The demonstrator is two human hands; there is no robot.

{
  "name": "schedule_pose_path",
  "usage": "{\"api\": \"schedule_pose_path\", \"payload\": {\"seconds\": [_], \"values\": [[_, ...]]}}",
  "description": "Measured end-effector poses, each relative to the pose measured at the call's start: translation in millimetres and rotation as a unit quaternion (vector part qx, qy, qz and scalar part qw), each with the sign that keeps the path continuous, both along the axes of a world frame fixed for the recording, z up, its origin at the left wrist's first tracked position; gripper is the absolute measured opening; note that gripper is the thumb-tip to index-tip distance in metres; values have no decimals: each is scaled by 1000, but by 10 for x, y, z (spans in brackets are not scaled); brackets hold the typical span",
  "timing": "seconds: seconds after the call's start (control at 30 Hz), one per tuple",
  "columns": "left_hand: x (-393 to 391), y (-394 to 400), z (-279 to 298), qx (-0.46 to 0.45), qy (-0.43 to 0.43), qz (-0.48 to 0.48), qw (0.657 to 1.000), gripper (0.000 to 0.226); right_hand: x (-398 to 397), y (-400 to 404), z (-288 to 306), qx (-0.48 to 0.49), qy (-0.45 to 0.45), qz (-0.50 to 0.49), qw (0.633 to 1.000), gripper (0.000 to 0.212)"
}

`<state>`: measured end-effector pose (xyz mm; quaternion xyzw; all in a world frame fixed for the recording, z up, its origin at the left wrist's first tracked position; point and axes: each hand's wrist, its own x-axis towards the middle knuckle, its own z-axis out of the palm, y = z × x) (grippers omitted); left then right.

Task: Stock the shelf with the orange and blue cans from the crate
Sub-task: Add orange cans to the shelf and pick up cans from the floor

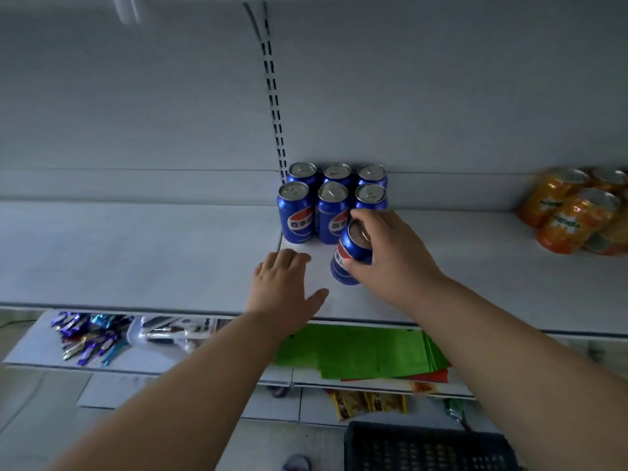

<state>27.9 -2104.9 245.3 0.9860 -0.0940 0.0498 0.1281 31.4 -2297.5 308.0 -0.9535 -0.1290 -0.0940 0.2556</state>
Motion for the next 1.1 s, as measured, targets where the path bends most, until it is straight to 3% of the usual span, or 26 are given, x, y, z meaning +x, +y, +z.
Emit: {"api": "schedule_pose_path", "payload": {"seconds": [0.23,0.63,0.87,1.1], "values": [[349,557,-203,18,45,-10,999,94,253,760,-48,-6,-15,-20,1000,69],[528,645,-313,13,37,-74,996,79,408,1133,-260,-7,-46,-116,992,73],[181,672,-308,-53,5,-103,993,52,45,961,-254,-4,-77,-131,988,69],[-373,-53,-211,-46,5,-229,972,48,-980,104,-187,-40,-79,-230,969,63]]}}
